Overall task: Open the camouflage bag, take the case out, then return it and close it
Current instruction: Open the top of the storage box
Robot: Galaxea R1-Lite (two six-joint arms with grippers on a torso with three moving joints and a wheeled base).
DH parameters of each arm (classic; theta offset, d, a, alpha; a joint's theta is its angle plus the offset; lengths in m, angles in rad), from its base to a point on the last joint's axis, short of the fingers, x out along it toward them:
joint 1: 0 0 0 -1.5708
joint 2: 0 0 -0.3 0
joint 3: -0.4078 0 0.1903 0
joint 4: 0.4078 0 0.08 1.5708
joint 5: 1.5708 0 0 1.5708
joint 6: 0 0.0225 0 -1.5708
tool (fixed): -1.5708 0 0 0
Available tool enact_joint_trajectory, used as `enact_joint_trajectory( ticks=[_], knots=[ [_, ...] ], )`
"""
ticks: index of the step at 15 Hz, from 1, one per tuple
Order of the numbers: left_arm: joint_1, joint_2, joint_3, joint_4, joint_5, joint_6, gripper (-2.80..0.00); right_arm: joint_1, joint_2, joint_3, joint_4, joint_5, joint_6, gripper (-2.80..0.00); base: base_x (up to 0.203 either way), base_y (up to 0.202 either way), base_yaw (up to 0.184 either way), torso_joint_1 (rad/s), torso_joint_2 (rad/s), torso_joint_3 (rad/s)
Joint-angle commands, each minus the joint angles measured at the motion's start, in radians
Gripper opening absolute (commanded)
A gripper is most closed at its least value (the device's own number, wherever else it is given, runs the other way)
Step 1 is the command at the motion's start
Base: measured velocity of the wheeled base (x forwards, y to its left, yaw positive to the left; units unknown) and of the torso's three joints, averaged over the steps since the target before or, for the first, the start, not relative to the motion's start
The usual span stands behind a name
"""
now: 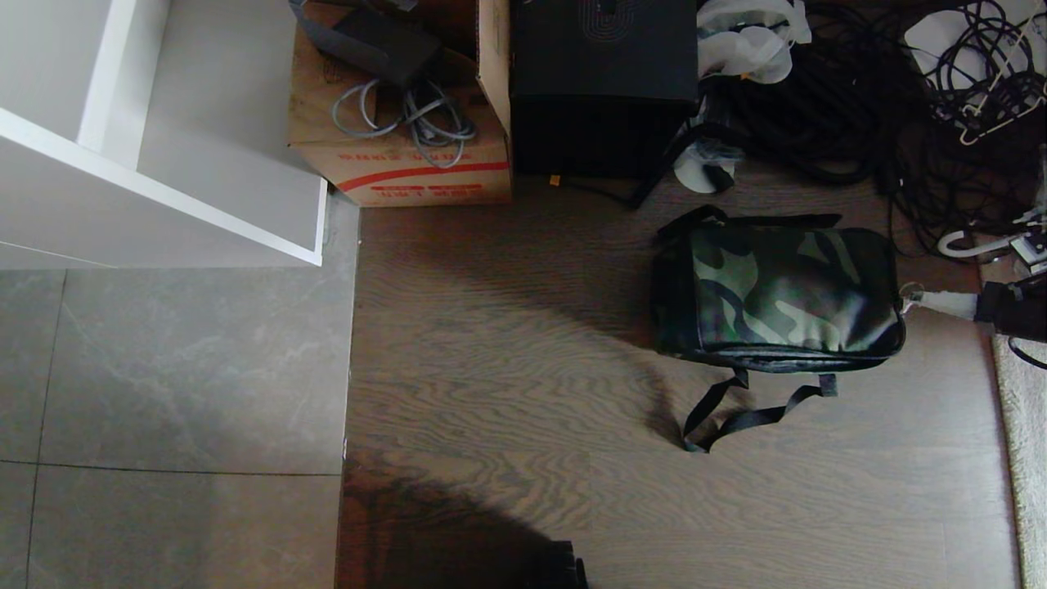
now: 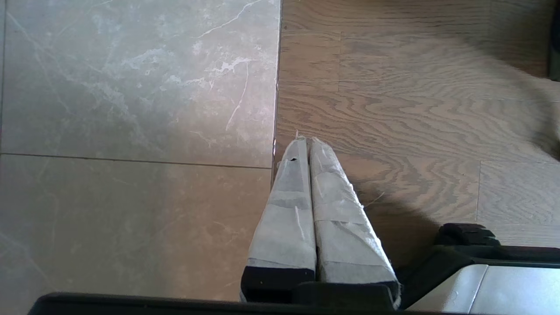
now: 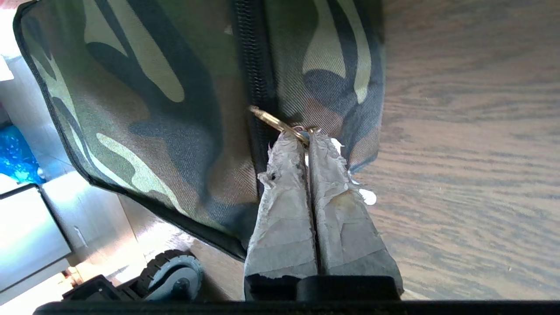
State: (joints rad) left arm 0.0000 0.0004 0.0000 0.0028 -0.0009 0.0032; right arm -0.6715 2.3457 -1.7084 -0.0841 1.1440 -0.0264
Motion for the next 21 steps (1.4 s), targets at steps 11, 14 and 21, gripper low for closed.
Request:
enact_joint_trajectory(
  ticks=[11, 14, 21],
  knots=[
    [0.0, 0.001, 0.0, 0.0, -0.001, 0.0, -2.8, 0.0, -0.016, 0.039, -0.005, 0.006, -0.007, -2.8, 0.0, 0.0, 0.0, 0.0, 0.0, 0.0],
    [0.0, 0.001, 0.0, 0.0, -0.001, 0.0, -2.8, 0.0, -0.015, 0.036, -0.004, 0.006, -0.006, -2.8, 0.0, 0.0, 0.0, 0.0, 0.0, 0.0],
    [0.0, 0.001, 0.0, 0.0, 0.0, -0.002, -2.8, 0.0, -0.022, 0.049, -0.005, 0.006, -0.01, -2.8, 0.0, 0.0, 0.0, 0.0, 0.0, 0.0]
  ],
)
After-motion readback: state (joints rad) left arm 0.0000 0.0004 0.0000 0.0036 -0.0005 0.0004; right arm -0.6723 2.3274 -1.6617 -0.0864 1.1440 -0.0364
